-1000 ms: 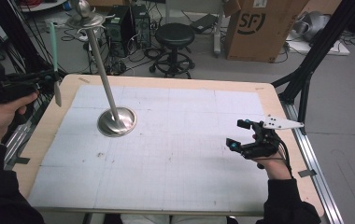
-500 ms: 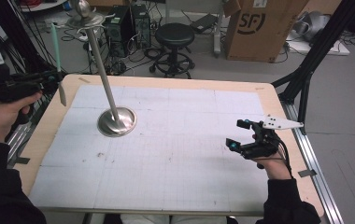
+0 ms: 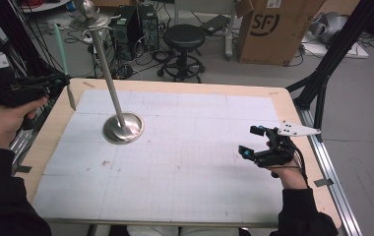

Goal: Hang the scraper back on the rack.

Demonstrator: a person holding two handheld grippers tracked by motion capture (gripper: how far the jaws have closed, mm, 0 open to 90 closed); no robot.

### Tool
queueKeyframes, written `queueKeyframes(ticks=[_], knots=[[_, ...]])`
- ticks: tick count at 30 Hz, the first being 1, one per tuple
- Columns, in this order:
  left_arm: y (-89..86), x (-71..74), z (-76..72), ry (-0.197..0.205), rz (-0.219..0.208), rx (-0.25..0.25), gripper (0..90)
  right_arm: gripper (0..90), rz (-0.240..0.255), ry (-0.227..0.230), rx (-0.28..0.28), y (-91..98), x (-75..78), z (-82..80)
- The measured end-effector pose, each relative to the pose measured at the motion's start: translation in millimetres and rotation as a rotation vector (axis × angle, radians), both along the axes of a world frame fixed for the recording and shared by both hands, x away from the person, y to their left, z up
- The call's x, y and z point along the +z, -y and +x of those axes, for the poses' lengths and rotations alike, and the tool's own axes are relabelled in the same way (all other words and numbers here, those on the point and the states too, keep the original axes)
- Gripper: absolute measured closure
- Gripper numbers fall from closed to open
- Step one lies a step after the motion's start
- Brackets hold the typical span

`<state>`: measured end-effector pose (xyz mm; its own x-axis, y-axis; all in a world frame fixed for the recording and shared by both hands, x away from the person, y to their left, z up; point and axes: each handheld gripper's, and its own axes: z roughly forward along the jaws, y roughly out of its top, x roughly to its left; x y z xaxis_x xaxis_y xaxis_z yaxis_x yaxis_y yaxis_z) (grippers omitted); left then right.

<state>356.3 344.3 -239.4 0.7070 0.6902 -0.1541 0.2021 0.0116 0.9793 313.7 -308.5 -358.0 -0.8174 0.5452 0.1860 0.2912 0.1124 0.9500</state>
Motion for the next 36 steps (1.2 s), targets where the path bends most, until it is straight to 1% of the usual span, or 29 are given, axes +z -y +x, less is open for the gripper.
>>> queueKeyframes(ticks=[9, 11, 15, 18, 23, 27, 28, 30, 32, 33, 34, 35, 36], knots=[[3.5, -0.5, 4.3, -0.010, 0.006, 0.003, 80.1, 1.8, 0.002, -0.001, 0.002, 0.2, -0.1, 0.3], [4.4, -0.7, 4.3, -0.007, 0.008, 0.001, 80.1, 1.8, 0.002, 0.001, 0.000, 1.0, 0.1, 0.2], [5.7, -2.2, 5.2, -0.022, 0.030, 0.004, 80.1, 1.8, 0.003, -0.001, -0.002, 1.2, 0.4, -0.3], [7.6, -2.1, 5.4, -0.016, 0.025, 0.000, 80.1, 1.8, 0.001, 0.000, 0.000, 1.0, 0.2, -0.1], [11.1, -3.0, 7.2, -0.018, 0.032, 0.004, 80.1, 1.8, 0.002, -0.003, 0.002, 0.4, 0.2, -0.1], [13.9, -4.8, 10.6, -0.026, 0.019, 0.004, 80.0, 1.8, -0.001, -0.002, 0.003, 0.0, -0.2, 0.3], [15.2, -5.5, 11.5, -0.025, 0.015, 0.004, 79.9, 1.8, -0.003, -0.002, 0.000, 0.0, -0.3, 0.6], [18.0, -6.4, 12.3, -0.017, 0.022, 0.011, 79.6, 1.8, -0.001, -0.005, 0.001, -0.5, -0.4, 0.6], [20.8, -7.3, 12.0, -0.009, 0.025, 0.021, 78.7, 1.8, -0.003, -0.002, 0.002, -0.5, -0.2, 0.2], [22.2, -8.0, 11.8, -0.008, 0.023, 0.020, 75.4, 1.8, -0.002, 0.000, 0.003, -0.1, -0.1, -0.1], [23.5, -8.9, 11.7, -0.014, 0.024, 0.020, 71.5, 1.8, 0.001, -0.003, 0.003, 0.4, 0.2, -0.4], [24.9, -10.2, 11.8, -0.036, 0.023, 0.013, 70.3, 1.8, 0.000, 0.000, 0.001, 1.0, 0.3, -0.2], [25.9, -11.3, 11.9, -0.045, 0.024, 0.011, 68.8, 1.8, 0.003, -0.001, 0.000, 1.5, 0.2, 0.1]])
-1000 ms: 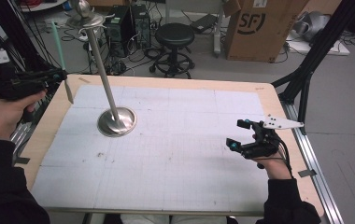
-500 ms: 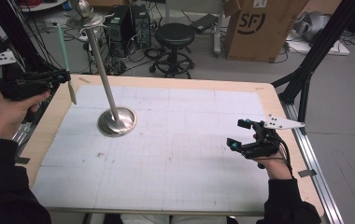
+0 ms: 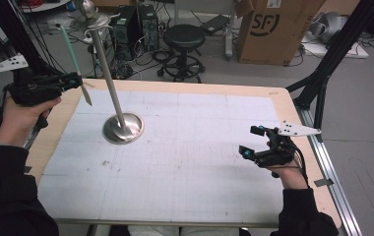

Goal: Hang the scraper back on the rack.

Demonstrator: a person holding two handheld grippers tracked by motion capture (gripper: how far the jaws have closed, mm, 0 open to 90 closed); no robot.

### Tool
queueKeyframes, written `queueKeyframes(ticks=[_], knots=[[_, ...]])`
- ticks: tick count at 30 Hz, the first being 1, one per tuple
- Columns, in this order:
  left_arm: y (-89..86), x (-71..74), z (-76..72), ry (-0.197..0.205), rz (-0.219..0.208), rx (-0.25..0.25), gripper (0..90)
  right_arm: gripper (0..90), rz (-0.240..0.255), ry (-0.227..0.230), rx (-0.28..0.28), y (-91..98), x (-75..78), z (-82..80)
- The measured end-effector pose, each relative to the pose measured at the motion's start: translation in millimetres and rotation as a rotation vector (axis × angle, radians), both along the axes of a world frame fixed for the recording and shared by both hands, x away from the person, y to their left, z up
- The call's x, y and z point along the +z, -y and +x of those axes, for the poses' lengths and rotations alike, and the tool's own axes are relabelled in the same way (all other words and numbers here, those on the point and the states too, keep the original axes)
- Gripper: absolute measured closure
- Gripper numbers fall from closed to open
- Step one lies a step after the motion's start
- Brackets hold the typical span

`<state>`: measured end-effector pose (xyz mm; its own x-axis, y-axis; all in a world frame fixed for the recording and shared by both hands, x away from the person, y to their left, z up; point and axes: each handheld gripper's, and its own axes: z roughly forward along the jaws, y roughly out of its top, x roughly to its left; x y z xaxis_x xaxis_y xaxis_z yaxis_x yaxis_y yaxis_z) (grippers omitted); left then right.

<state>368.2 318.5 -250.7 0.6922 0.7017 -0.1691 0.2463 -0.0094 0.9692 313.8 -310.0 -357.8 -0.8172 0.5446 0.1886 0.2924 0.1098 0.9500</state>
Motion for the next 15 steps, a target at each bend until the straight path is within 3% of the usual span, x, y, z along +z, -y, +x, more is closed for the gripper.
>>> queueKeyframes(ticks=[7, 9, 13, 15], knots=[[15.9, -13.2, -7.0, 0.034, 0.034, -0.027, 47.0, 1.8, 0.004, -0.008, 0.012, -1.4, -1.8, 5.6], [21.8, -18.9, -9.2, 0.029, 0.055, -0.052, 36.6, 1.8, 0.002, -0.004, 0.012, -1.7, -2.2, 6.4], [34.4, -33.1, -13.7, 0.027, 0.083, -0.086, 26.8, 1.8, 0.001, -0.003, 0.013, -0.5, -1.5, 4.7], [41.0, -40.3, -14.9, 0.014, 0.073, -0.088, 18.9, 1.8, 0.005, -0.002, 0.009, 1.0, -0.9, 3.0]])
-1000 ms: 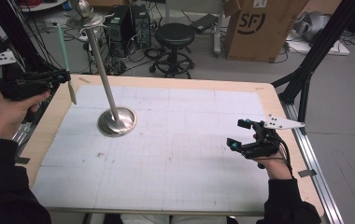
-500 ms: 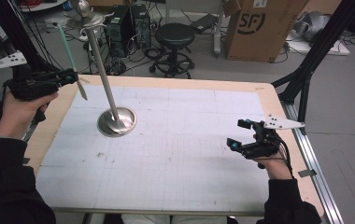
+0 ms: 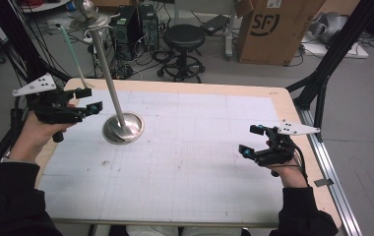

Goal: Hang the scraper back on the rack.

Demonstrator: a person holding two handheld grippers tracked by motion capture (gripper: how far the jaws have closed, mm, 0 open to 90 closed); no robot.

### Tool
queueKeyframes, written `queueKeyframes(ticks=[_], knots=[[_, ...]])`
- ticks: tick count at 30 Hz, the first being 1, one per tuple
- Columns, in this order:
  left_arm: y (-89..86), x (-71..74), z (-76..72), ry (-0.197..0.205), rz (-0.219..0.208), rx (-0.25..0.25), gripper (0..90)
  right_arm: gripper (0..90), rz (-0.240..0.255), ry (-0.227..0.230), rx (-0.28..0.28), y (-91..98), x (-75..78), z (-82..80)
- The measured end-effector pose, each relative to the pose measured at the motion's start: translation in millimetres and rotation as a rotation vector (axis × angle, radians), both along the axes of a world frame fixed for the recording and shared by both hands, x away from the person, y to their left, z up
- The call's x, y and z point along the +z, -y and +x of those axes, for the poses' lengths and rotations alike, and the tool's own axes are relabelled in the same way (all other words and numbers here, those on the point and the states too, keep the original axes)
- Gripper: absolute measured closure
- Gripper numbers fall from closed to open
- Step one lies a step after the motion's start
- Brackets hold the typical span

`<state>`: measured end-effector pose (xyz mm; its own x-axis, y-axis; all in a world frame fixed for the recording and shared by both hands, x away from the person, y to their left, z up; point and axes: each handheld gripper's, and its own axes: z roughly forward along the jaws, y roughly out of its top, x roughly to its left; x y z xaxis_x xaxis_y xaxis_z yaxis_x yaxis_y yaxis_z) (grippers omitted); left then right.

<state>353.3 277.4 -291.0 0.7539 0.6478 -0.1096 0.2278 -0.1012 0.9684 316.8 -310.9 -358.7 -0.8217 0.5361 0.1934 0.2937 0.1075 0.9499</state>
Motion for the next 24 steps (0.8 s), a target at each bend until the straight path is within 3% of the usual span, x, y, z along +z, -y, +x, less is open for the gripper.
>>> queueKeyframes(ticks=[3, 5, 9, 16, 20, 24], knots=[[9.7, -8.6, -4.0, -0.002, -0.084, -0.055, 12.6, 1.8, -0.001, 0.000, -0.004, 1.3, -0.1, -1.1], [16.7, -13.4, -7.0, 0.020, -0.104, -0.090, 8.4, 1.8, -0.003, 0.004, -0.003, 1.6, -0.2, -1.4], [32.1, -23.4, -9.2, 0.038, -0.051, -0.098, 6.2, 1.8, -0.002, 0.004, -0.001, 1.3, -0.2, -1.4], [65.9, -51.9, -12.9, 0.010, -0.004, -0.139, 6.1, 1.8, -0.008, 0.007, -0.007, 0.2, -0.9, -2.1], [76.4, -56.8, -17.9, 0.011, -0.044, -0.167, 6.1, 1.8, -0.010, 0.015, -0.009, -1.4, -1.9, -1.9], [80.4, -55.5, -19.6, 0.040, -0.028, -0.149, 6.2, 1.8, -0.009, 0.012, -0.016, -1.2, -2.1, -1.5]])
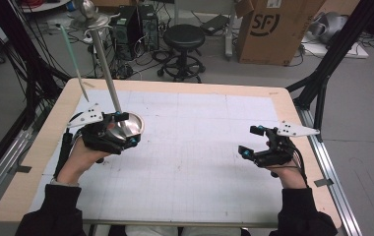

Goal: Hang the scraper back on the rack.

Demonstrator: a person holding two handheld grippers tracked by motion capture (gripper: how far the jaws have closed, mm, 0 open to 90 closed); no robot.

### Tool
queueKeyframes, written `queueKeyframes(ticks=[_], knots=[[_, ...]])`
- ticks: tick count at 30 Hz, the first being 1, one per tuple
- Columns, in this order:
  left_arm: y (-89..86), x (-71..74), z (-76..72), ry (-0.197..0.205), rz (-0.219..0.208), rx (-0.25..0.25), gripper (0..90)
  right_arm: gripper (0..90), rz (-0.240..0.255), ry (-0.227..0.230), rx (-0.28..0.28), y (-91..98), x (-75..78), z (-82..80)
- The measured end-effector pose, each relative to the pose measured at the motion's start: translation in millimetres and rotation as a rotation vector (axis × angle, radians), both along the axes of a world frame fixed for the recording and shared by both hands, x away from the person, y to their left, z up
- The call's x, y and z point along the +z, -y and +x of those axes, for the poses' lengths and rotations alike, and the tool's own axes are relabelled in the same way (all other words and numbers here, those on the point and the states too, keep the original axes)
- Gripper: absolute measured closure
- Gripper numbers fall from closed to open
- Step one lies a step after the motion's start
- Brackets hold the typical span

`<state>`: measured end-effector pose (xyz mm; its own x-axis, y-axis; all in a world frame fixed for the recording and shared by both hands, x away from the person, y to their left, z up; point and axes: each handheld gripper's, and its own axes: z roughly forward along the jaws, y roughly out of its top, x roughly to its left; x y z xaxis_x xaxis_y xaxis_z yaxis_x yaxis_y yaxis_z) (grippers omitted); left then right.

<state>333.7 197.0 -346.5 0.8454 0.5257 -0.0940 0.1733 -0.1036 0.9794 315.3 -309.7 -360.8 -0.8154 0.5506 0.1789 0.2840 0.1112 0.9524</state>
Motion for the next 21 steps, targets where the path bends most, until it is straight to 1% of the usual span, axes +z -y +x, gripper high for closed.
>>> queueKeyframes(ticks=[2, 4, 5, 7, 9, 12, 13, 15, 16, 19, 21], knots=[[1.3, -1.8, -0.2, 0.005, 0.007, 0.017, 6.1, 1.8, 0.004, 0.006, -0.006, 1.2, 0.5, -0.4], [3.1, -4.6, -0.2, 0.006, 0.032, 0.021, 6.1, 1.8, 0.006, 0.011, -0.009, 2.3, 1.1, -1.4], [3.9, -5.3, -1.1, 0.006, 0.037, 0.024, 6.2, 1.8, 0.008, 0.011, -0.013, 2.6, 1.3, -2.3], [6.0, -6.6, -5.0, 0.003, 0.032, 0.006, 6.1, 1.8, 0.009, 0.019, -0.014, 3.3, 0.9, -3.0], [7.7, -9.0, -9.7, 0.018, 0.030, -0.006, 6.1, 1.8, 0.011, 0.024, -0.023, 4.7, 0.3, -4.3], [8.6, -14.3, -13.9, 0.009, 0.019, -0.015, 6.1, 1.8, 0.019, 0.037, -0.039, 8.5, -0.9, -6.9], [8.3, -15.2, -14.7, 0.002, 0.023, -0.017, 6.2, 1.8, 0.021, 0.039, -0.046, 9.9, -1.3, -7.7], [6.6, -15.0, -15.6, 0.000, 0.039, -0.007, 6.1, 1.8, 0.031, 0.041, -0.061, 13.2, -2.5, -9.8], [4.8, -14.3, -15.8, 0.008, 0.044, -0.002, 6.2, 1.8, 0.036, 0.040, -0.063, 14.5, -3.2, -10.6], [-2.7, -12.3, -15.2, 0.009, 0.028, 0.032, 6.2, 1.8, 0.037, 0.034, -0.078, 17.5, -6.2, -12.5], [-6.1, -11.9, -15.3, 0.004, 0.017, 0.039, 6.2, 1.8, 0.039, 0.031, -0.081, 17.6, -7.5, -12.9]])
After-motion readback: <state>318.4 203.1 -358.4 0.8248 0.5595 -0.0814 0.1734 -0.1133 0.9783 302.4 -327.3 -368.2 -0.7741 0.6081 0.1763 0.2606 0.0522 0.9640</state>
